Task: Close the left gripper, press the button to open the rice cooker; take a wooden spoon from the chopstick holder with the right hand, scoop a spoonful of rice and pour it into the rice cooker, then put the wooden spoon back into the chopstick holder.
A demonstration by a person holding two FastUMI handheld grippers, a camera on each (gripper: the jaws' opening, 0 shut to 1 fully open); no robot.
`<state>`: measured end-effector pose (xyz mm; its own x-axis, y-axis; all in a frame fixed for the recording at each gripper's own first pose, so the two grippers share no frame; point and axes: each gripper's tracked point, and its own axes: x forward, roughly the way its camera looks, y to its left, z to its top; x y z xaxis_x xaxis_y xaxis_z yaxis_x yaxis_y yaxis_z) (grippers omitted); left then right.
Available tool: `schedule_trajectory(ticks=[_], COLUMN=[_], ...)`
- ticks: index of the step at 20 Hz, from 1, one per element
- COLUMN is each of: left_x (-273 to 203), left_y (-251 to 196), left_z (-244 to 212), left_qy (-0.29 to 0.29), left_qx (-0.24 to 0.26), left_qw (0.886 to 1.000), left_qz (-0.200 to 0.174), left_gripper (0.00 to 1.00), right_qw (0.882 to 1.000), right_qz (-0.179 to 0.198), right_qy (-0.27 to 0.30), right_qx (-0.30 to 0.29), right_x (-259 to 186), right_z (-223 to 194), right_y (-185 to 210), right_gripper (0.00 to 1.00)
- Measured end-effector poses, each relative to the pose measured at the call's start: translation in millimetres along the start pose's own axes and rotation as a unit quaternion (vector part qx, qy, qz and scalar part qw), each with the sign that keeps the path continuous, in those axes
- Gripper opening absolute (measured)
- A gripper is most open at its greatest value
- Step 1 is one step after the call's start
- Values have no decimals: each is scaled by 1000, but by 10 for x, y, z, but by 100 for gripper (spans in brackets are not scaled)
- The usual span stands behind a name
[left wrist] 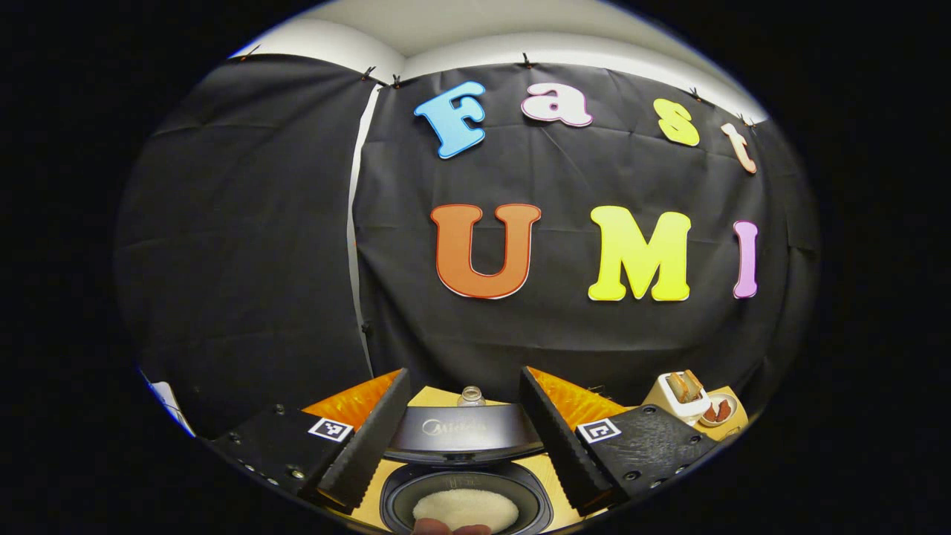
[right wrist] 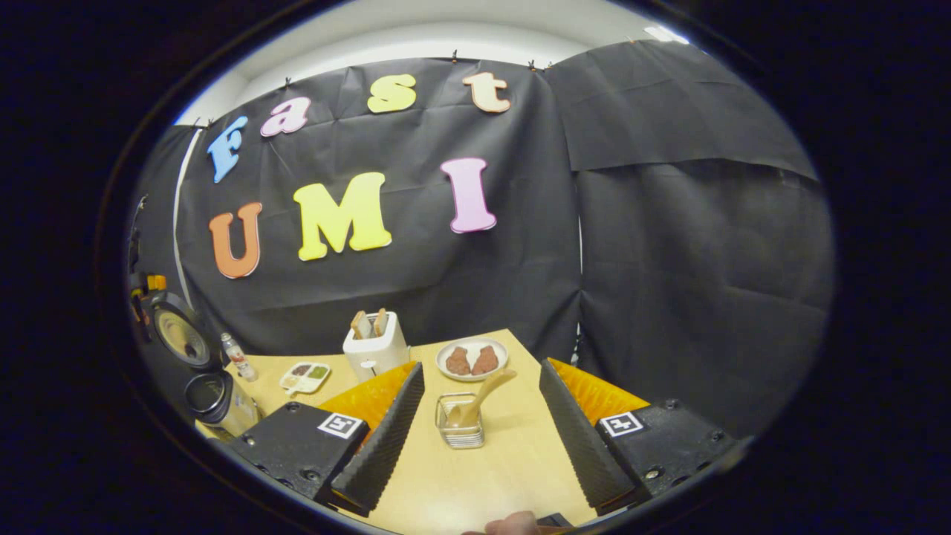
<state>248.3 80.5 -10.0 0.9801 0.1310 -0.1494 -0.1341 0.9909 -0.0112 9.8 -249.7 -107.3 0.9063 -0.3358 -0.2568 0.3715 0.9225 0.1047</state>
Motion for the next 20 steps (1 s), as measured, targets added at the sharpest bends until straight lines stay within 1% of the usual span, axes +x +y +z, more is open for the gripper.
schedule_trajectory(ticks=[1,2,4,6,7,10,11,12,15,16,19,20], left_x=[43,67,74,30,-20,-274,-382,-474,-793,-893,-1090,-1138], left_y=[13,30,34,39,29,-16,-42,-54,-105,-137,-172,-187], left_z=[-47,-91,-102,-155,-189,-362,-450,-553,-901,-1023,-1362,-1489], left_qy=[9,18,28,44,53,100,117,135,178,190,222,232], left_qx=[3,6,9,6,6,-2,-3,-7,-17,-14,-17,-14], left_qw=[1000,1000,1000,999,999,995,993,990,983,981,974,972], left_qz=[1,4,3,0,-5,-24,-29,-31,-32,-35,-33,-32], left_gripper=[95,94,96,97,99,99,99,99,98,98,97,97], right_qw=[1000,1000,1000,1000,1000,999,999,998,995,994,992,991], right_qz=[-2,-4,-5,2,8,41,51,63,90,96,112,114], right_qy=[2,4,4,2,1,0,-1,-3,-11,-12,-12,-13], right_qx=[3,6,8,6,4,-11,-17,-23,-37,-41,-57,-63], right_x=[-13,-19,-28,-29,-18,-3,1,-8,-69,-125,-166,-167], right_z=[-29,-33,-39,-24,-13,1,11,26,76,174,162,169], right_y=[6,14,20,77,134,367,428,505,670,682,743,736], right_gripper=[96,100,100,100,100,100,96,100,100,100,100,96])
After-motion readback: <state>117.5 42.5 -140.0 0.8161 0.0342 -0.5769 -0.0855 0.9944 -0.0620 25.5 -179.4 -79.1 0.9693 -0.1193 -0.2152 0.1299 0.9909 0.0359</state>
